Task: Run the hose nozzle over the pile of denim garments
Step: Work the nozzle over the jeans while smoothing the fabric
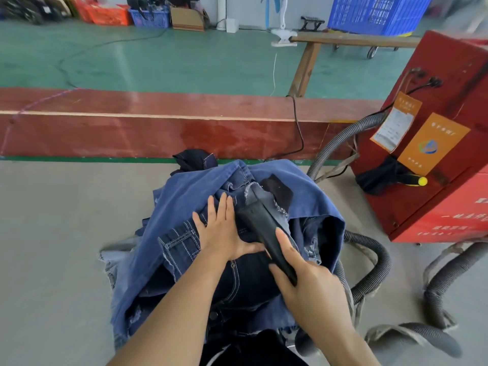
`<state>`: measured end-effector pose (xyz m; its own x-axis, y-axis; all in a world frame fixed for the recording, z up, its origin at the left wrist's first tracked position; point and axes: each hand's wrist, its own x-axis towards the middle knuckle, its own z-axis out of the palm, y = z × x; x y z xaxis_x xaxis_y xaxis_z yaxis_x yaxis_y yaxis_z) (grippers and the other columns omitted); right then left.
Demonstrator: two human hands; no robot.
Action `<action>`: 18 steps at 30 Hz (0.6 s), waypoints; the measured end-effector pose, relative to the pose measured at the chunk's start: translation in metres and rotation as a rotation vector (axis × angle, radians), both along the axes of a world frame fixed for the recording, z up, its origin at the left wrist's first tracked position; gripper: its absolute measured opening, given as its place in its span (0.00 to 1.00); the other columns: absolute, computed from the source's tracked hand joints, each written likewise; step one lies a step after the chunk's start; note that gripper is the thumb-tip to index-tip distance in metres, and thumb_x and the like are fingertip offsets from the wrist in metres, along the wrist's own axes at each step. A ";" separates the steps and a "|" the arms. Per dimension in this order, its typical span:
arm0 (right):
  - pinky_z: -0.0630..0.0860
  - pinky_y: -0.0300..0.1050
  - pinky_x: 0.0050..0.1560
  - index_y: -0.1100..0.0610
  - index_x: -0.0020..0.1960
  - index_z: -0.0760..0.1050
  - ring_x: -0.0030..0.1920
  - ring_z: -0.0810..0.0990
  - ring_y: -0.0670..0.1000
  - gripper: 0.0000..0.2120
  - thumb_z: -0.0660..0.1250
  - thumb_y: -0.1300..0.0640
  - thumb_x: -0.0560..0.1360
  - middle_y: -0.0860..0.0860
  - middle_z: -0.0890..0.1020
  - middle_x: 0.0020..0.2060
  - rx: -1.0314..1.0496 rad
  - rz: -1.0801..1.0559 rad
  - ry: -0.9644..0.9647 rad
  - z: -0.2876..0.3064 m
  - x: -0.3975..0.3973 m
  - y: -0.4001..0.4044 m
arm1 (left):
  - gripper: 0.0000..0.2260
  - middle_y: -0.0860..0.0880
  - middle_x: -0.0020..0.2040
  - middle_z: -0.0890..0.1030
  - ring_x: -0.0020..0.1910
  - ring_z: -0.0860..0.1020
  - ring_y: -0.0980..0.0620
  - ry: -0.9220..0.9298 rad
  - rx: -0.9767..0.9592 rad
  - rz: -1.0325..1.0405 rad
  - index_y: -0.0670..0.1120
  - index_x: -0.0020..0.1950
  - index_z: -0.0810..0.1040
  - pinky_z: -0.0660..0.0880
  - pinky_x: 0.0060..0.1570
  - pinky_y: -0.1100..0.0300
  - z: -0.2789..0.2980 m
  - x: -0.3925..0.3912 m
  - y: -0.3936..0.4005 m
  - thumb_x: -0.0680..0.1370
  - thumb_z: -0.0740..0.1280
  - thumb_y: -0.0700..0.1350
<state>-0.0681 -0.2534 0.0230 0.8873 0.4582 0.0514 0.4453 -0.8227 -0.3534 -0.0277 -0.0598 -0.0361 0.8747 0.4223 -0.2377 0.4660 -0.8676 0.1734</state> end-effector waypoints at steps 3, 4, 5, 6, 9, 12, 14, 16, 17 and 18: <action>0.64 0.42 0.35 0.32 0.75 0.42 0.44 0.79 0.49 0.29 0.53 0.37 0.79 0.46 0.78 0.43 -0.014 0.027 -0.016 0.005 0.019 0.021 | 0.61 0.52 0.77 0.31 0.75 0.28 0.46 0.013 0.002 -0.006 0.47 0.78 0.33 0.36 0.70 0.34 0.000 0.000 0.001 0.61 0.61 0.77; 0.64 0.43 0.36 0.32 0.75 0.45 0.44 0.79 0.49 0.28 0.54 0.38 0.79 0.46 0.79 0.45 0.007 0.035 0.003 0.009 0.024 0.024 | 0.61 0.52 0.77 0.30 0.75 0.28 0.47 0.010 -0.005 -0.007 0.47 0.78 0.33 0.36 0.70 0.34 0.000 0.000 0.001 0.60 0.60 0.78; 0.65 0.43 0.35 0.32 0.75 0.47 0.43 0.79 0.49 0.28 0.56 0.38 0.79 0.46 0.80 0.44 0.046 0.043 0.034 0.013 0.028 0.023 | 0.61 0.52 0.77 0.30 0.75 0.29 0.47 0.004 -0.013 -0.005 0.47 0.78 0.33 0.36 0.71 0.35 -0.001 -0.001 0.002 0.59 0.58 0.79; 0.67 0.42 0.35 0.30 0.74 0.48 0.41 0.79 0.48 0.28 0.57 0.38 0.78 0.45 0.79 0.41 0.099 0.043 0.062 0.017 0.028 0.019 | 0.62 0.52 0.77 0.30 0.75 0.29 0.47 -0.005 -0.018 -0.003 0.47 0.78 0.32 0.36 0.71 0.35 -0.002 -0.001 0.002 0.58 0.57 0.79; 0.71 0.33 0.32 0.22 0.66 0.45 0.30 0.74 0.41 0.29 0.57 0.35 0.72 0.39 0.74 0.28 0.211 0.017 0.045 0.022 0.014 -0.005 | 0.64 0.52 0.77 0.31 0.75 0.30 0.48 -0.038 -0.030 0.002 0.47 0.77 0.31 0.36 0.71 0.36 -0.005 0.000 0.003 0.57 0.60 0.81; 0.71 0.30 0.34 0.17 0.61 0.44 0.36 0.78 0.43 0.31 0.62 0.36 0.70 0.38 0.75 0.29 0.178 -0.023 0.053 0.017 -0.006 -0.029 | 0.66 0.51 0.77 0.30 0.75 0.30 0.48 -0.054 -0.033 0.020 0.46 0.76 0.30 0.36 0.71 0.37 -0.007 0.000 0.002 0.57 0.62 0.80; 0.72 0.32 0.40 0.20 0.64 0.44 0.48 0.80 0.44 0.32 0.63 0.37 0.73 0.42 0.80 0.42 0.105 -0.030 0.097 0.010 -0.014 -0.035 | 0.67 0.50 0.76 0.29 0.75 0.30 0.49 -0.072 -0.059 0.050 0.44 0.76 0.29 0.36 0.71 0.38 -0.007 0.000 0.001 0.59 0.68 0.76; 0.74 0.35 0.45 0.24 0.66 0.41 0.55 0.79 0.45 0.32 0.61 0.37 0.75 0.43 0.80 0.48 0.069 -0.019 0.085 0.003 -0.015 -0.030 | 0.67 0.49 0.76 0.28 0.75 0.30 0.49 -0.085 -0.084 0.063 0.43 0.75 0.28 0.37 0.72 0.38 -0.007 -0.001 -0.001 0.60 0.71 0.72; 0.73 0.36 0.44 0.25 0.67 0.39 0.54 0.79 0.45 0.32 0.60 0.37 0.76 0.43 0.80 0.46 0.049 -0.009 0.067 0.001 -0.013 -0.023 | 0.67 0.49 0.76 0.28 0.75 0.30 0.49 -0.083 -0.085 0.063 0.42 0.75 0.28 0.36 0.72 0.39 -0.006 -0.002 -0.001 0.60 0.71 0.73; 0.71 0.37 0.40 0.26 0.67 0.36 0.51 0.79 0.45 0.32 0.57 0.36 0.77 0.43 0.80 0.44 0.025 0.004 0.046 -0.001 -0.010 -0.015 | 0.68 0.49 0.76 0.28 0.75 0.30 0.49 -0.073 -0.084 0.060 0.42 0.75 0.28 0.36 0.72 0.39 -0.006 -0.002 -0.001 0.59 0.70 0.74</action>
